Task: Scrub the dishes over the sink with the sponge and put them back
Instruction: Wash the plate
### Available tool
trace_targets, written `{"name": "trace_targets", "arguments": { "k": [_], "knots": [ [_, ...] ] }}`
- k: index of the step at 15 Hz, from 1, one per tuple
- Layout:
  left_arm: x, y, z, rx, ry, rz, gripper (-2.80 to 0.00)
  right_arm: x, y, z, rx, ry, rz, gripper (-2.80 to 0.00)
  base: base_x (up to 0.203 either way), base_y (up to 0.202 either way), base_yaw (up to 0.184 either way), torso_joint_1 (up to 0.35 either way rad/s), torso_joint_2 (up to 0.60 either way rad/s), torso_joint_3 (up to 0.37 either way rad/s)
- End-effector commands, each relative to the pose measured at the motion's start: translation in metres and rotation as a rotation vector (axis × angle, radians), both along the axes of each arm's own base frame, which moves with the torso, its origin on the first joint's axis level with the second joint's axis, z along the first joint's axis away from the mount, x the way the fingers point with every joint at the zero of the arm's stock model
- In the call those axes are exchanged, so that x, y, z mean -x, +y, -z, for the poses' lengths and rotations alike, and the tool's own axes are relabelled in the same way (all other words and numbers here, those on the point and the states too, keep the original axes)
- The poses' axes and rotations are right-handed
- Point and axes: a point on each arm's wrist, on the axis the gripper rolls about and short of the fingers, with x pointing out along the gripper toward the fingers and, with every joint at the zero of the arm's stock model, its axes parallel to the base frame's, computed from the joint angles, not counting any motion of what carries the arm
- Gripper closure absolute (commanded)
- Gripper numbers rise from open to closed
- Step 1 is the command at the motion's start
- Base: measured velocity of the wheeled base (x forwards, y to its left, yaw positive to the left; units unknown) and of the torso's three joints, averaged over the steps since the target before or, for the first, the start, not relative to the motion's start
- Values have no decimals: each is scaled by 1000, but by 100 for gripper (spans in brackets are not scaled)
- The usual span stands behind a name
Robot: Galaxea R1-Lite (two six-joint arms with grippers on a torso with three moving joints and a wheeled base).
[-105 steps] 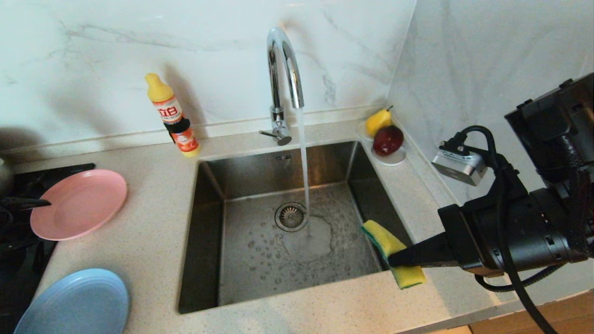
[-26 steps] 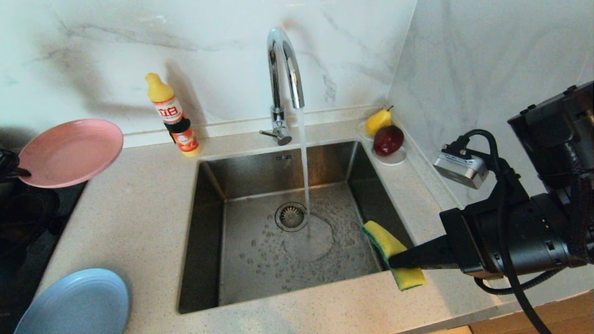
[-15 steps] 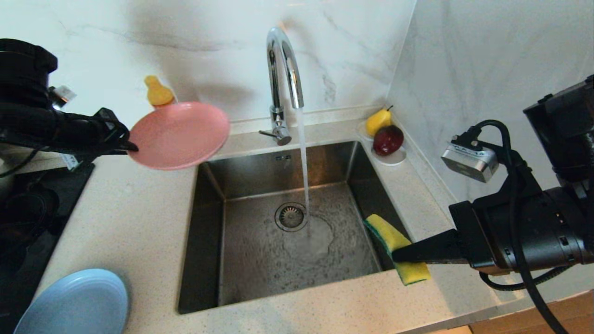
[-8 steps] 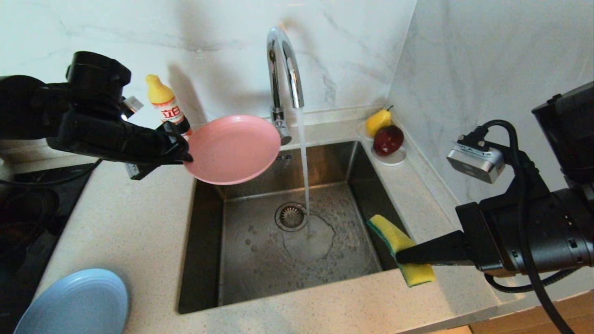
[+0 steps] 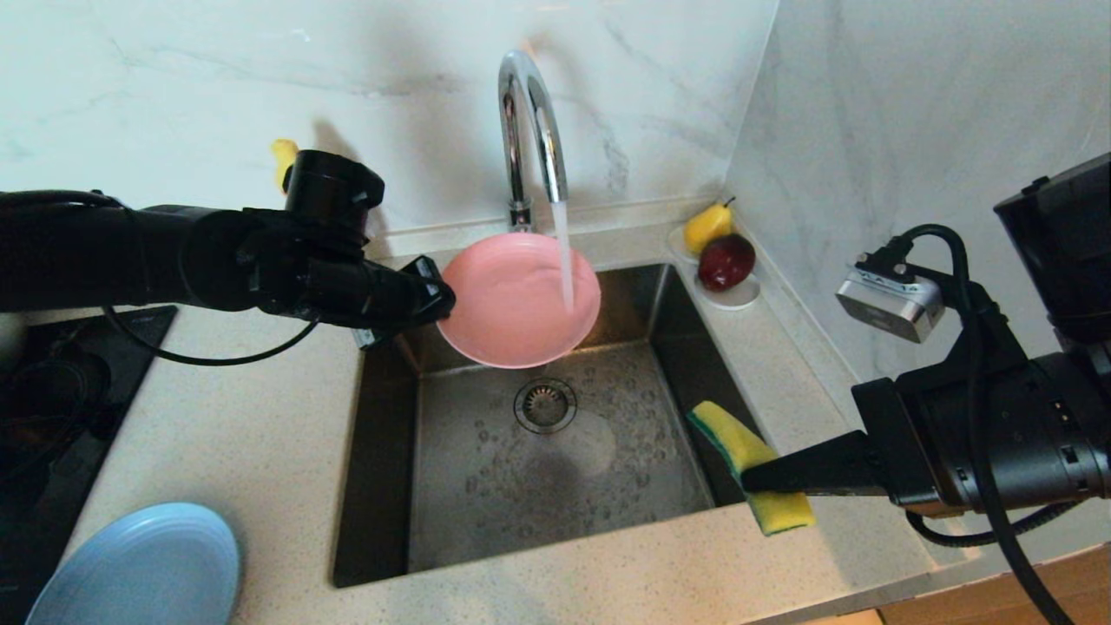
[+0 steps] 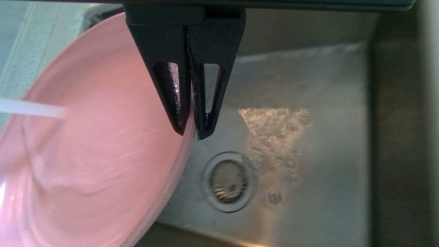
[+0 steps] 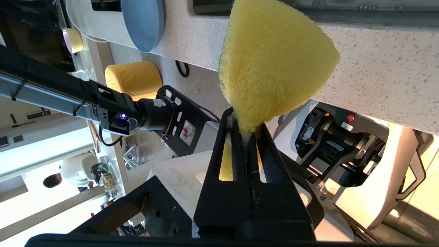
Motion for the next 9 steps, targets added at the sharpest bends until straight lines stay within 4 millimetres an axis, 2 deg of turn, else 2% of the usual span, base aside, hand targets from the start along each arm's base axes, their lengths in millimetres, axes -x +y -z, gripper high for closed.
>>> {"name": "trace_targets", "arguments": {
  "k": [1, 9],
  "knots": [
    [-6, -14, 14, 0, 21, 25, 0, 0, 0, 0, 0, 6, -1, 0, 0, 0, 0, 0, 0, 0],
    [-1, -51, 24, 5, 22, 111, 0, 3, -2, -3, -9, -3, -1, 0, 0, 0, 0, 0, 0, 0]
  ]
}}
